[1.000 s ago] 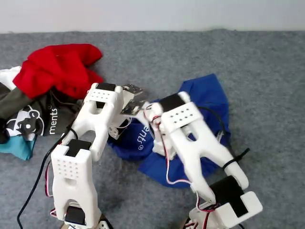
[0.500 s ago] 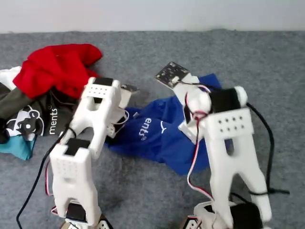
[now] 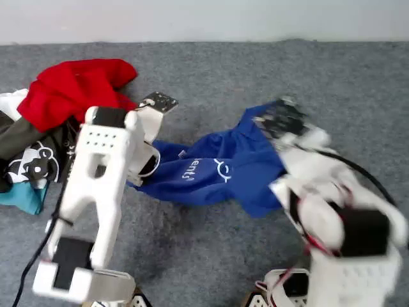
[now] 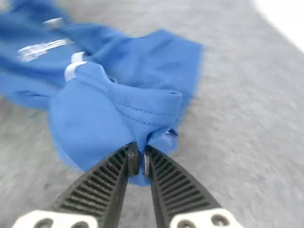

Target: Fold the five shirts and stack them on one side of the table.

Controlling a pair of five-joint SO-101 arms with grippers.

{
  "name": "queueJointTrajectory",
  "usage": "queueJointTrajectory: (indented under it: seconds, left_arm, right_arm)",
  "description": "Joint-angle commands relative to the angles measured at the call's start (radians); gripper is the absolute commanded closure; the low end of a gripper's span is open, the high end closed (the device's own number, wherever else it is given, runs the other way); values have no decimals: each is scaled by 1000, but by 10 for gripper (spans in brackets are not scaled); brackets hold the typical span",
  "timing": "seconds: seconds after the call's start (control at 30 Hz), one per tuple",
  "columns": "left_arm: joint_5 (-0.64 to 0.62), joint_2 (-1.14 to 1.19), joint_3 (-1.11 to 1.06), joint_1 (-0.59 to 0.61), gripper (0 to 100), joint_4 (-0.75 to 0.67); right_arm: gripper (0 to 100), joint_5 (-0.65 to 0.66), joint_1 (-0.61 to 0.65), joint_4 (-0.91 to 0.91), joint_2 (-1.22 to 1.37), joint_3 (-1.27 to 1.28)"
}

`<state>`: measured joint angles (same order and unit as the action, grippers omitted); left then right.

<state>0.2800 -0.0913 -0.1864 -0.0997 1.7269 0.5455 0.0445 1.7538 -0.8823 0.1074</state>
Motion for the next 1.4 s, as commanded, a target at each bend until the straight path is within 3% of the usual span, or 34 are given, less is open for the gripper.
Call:
queueJointTrajectory:
  seconds: [0.0,0.27,0.57,0.8,1.03,1.23,1.37]
  left_arm:
    - [-5,-163,-53,8,988,29]
    - [-3,-514,-12,2,988,26]
    - [-2,-807,38,2,988,11]
    - [-2,-845,38,3,988,-40]
    - [-2,-847,-119,0,988,-72]
    - [20,-845,-367,-3,979,-196]
    - [37,-845,-539,-103,917,-255]
  right_arm:
    - [990,-14,-153,35,-147,-6]
    - [990,-68,-325,31,-377,-135]
    - [990,-153,-328,-71,-377,-262]
    - [990,-155,-325,-104,-271,-264]
    - [990,-149,-320,8,-133,-262]
    - [990,-132,-320,31,-64,-187]
    - [990,-121,-249,-36,-64,-38]
